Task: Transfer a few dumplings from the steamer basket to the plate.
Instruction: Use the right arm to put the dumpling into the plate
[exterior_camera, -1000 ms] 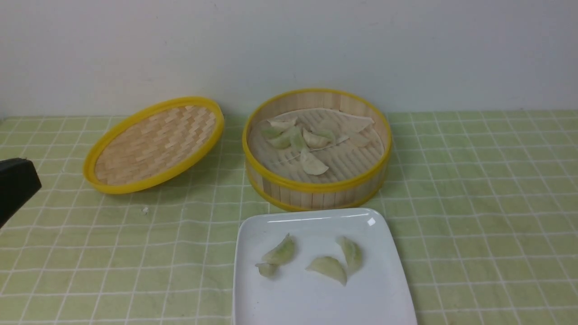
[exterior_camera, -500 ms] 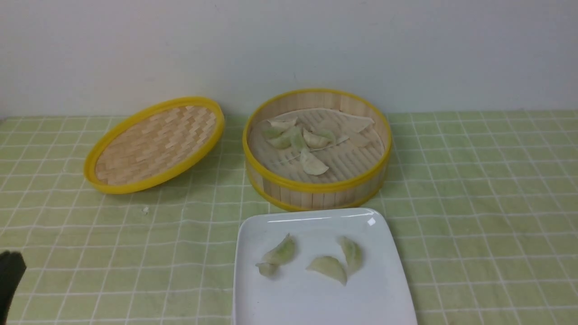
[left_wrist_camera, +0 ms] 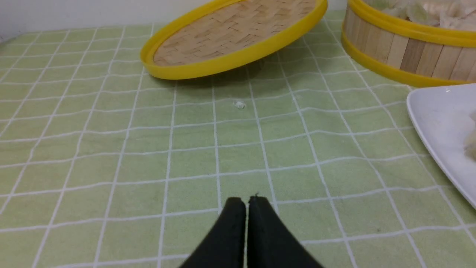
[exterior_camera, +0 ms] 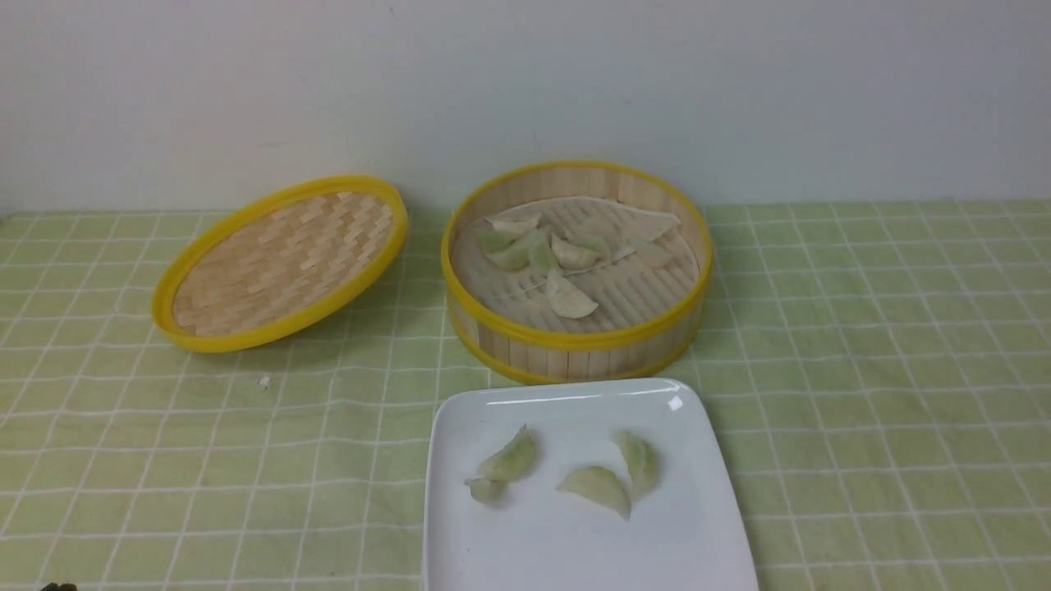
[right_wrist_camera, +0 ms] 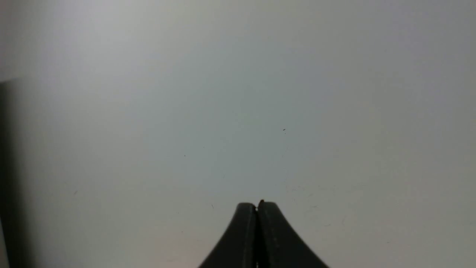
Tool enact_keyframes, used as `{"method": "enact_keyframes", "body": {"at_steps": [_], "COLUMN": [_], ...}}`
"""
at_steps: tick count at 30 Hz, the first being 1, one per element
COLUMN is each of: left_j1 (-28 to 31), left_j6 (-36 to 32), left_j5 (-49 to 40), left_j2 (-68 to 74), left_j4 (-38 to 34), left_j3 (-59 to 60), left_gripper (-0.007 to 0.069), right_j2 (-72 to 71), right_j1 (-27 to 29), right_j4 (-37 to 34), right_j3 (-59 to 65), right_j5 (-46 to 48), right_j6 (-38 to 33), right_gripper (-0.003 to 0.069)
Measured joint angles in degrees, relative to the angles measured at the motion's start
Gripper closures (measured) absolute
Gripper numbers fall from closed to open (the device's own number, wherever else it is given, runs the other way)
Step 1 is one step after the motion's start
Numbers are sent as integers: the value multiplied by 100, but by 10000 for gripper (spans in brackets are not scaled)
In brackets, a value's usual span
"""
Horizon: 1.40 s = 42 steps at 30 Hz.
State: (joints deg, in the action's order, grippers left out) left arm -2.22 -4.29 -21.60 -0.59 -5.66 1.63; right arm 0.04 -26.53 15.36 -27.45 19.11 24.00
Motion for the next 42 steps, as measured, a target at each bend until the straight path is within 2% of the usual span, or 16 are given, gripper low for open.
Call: {"method": "enact_keyframes", "body": {"at_steps": [21, 25, 30, 32, 39, 42], "left_j1": [0, 0, 0, 0, 0, 0], "left_j6": [0, 0, 0, 0, 0, 0], "left_j5": [-11, -11, -11, -17, -16, -16], "left_j2": [0, 0, 0, 0, 0, 0], "left_j4": [0, 0, 0, 0, 0, 0], "left_j3": [0, 0, 0, 0, 0, 0], "left_gripper": [631, 631, 631, 631, 631, 631], "right_j2": [0, 0, 5, 5, -70, -103], "right_j1": [0, 0, 0, 0, 34, 587], "right_j4": [7, -147, -1206, -1480, -1649, -1649], "right_j3": [0, 7, 174, 198, 366, 696], "right_j5": [0, -13, -140, -146, -20, 96], "right_j6": [-6, -315, -1447, -1697, -1856, -1857], "right_gripper": [669, 669, 669, 669, 669, 669]}}
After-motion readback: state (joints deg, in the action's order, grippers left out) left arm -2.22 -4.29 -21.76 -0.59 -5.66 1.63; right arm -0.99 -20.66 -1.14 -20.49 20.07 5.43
